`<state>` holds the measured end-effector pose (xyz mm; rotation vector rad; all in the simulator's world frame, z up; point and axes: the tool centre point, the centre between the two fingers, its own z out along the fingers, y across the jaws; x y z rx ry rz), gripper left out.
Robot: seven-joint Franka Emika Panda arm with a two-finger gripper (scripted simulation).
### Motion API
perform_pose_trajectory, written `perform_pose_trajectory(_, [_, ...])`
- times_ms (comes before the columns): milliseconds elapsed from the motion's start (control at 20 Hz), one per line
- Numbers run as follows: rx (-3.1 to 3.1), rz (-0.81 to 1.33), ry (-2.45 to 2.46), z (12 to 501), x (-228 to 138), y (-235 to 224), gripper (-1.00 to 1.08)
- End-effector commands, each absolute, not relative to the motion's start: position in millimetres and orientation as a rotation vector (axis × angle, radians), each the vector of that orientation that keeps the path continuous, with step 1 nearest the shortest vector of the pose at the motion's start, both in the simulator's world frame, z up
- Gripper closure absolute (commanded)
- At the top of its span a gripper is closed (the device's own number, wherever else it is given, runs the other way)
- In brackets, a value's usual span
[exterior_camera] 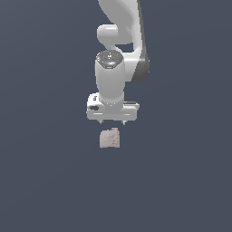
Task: Pick up the object and move it to a goal position.
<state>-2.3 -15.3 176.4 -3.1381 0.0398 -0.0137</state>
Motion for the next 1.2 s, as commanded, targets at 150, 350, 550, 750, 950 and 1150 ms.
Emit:
perform_pose_trajectory(150, [-3.139, -0.003, 0.032, 176, -4, -12, -1.00])
perform_pose_trajectory(350, [-3.140, 0.018, 0.017, 174, -8, -5, -1.00])
perform_pose_trajectory(550, [-3.140, 0.018, 0.019, 174, -7, -6, -1.00])
perform_pose_trajectory(750, [-3.143, 0.040, 0.031, 172, -6, -6, -1.00])
perform_pose_trajectory(950, [-3.148, 0.084, 0.055, 167, -3, -5, -1.00])
perform_pose_trajectory(1150, [-3.157, 0.152, 0.094, 159, 2, -5, -1.00])
